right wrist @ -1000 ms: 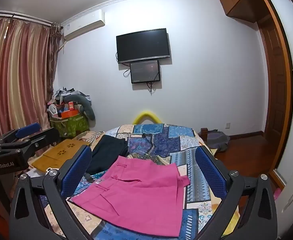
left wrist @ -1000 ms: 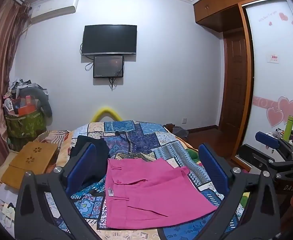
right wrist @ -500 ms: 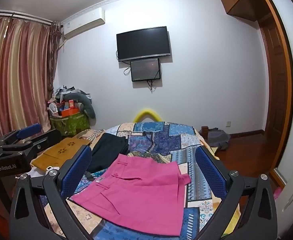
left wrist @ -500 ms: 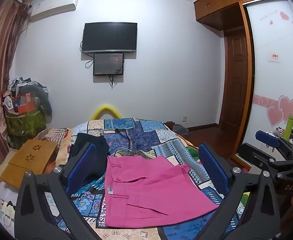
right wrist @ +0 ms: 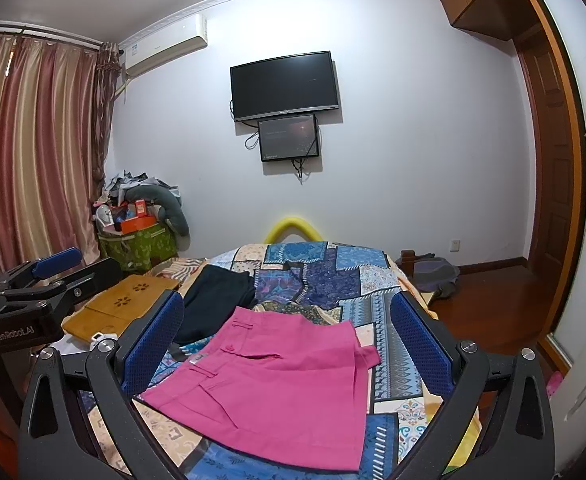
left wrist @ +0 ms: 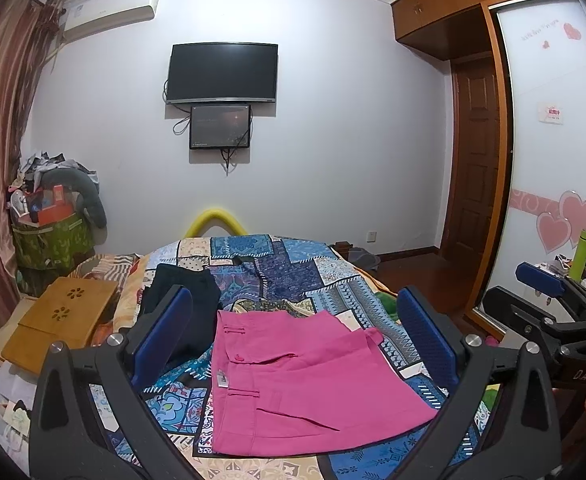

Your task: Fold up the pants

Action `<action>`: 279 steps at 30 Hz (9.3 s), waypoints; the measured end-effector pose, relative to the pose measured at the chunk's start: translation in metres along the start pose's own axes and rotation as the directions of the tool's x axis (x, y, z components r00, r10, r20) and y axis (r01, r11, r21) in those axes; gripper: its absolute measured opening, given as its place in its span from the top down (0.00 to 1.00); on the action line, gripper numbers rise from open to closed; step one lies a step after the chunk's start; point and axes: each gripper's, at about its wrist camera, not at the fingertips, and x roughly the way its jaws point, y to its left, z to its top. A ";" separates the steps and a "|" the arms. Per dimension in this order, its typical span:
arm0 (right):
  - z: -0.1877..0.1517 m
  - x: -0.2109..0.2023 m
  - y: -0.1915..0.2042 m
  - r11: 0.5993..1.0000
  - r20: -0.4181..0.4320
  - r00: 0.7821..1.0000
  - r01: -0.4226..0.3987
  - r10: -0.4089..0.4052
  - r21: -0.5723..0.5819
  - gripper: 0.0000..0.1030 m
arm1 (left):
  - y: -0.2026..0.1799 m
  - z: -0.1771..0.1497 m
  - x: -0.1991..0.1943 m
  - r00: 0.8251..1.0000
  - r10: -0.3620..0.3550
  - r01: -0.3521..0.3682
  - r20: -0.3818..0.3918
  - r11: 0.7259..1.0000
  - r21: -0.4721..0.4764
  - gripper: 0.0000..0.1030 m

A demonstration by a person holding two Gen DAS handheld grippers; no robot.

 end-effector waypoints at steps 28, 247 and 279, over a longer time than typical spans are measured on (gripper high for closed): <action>0.002 0.001 -0.001 1.000 -0.005 1.000 0.002 -0.002 -0.002 0.00 | 0.000 -0.002 0.001 1.000 -0.005 0.005 -0.005 1.000 0.003 0.00; 0.024 0.385 -0.136 0.997 -0.543 0.839 -0.061 0.025 -0.049 0.98 | 0.147 -0.024 0.391 0.801 0.095 -0.062 -0.591 0.995 0.077 0.95; -0.118 0.190 -0.129 0.996 -0.695 0.718 -0.082 0.038 -0.031 0.97 | 0.076 -0.140 0.242 0.711 0.035 0.061 -0.702 0.992 0.112 0.97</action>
